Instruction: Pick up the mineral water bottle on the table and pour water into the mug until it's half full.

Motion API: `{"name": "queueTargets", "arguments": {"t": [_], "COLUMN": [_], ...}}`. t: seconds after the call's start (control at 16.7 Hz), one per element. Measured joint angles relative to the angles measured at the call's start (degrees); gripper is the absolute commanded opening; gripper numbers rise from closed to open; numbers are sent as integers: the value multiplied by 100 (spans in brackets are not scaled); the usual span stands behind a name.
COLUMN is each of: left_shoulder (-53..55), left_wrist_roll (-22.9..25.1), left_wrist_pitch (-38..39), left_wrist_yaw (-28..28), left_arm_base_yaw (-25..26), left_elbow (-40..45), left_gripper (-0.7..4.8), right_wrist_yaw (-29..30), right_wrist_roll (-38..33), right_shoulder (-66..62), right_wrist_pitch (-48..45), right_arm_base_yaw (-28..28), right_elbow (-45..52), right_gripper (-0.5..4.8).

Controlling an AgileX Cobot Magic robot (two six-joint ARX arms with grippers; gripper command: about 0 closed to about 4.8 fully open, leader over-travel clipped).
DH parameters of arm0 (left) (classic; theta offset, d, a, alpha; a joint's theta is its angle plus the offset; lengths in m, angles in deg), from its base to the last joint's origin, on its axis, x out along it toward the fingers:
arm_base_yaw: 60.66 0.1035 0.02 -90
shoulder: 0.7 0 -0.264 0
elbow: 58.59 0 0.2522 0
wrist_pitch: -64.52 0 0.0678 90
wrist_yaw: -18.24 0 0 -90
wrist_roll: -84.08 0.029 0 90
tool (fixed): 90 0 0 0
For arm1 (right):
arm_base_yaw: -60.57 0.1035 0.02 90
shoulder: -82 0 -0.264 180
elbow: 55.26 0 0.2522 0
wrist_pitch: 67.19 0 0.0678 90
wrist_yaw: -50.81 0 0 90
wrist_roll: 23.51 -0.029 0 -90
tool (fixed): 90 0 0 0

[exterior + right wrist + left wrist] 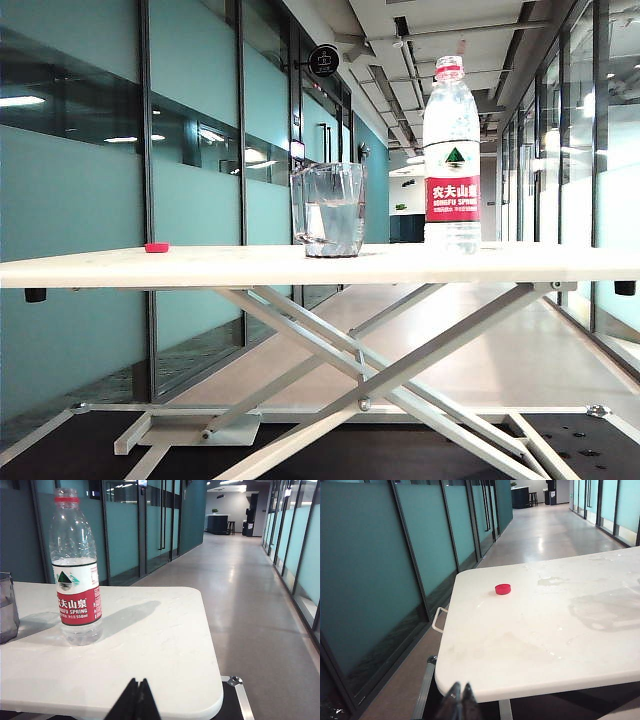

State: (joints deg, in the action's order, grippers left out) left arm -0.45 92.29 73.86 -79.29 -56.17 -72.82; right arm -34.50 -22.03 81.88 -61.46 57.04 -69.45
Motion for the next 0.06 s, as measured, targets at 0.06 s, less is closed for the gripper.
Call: {"name": "queueTargets", "arguments": {"t": [0.06], "left_shoulder": [0], "left_wrist_roll": [0], "left_wrist_pitch": [0], "left_wrist_yaw": [0], "left_arm_base_yaw": [0], "left_elbow": [0], "left_gripper": [-5], "right_wrist_yaw": [0], "right_wrist_roll": [0], "right_shoulder": [0], "right_wrist_pitch": [-2], "right_arm_base_yaw": [0], "right_elbow": [0], "right_gripper": [-5]}}
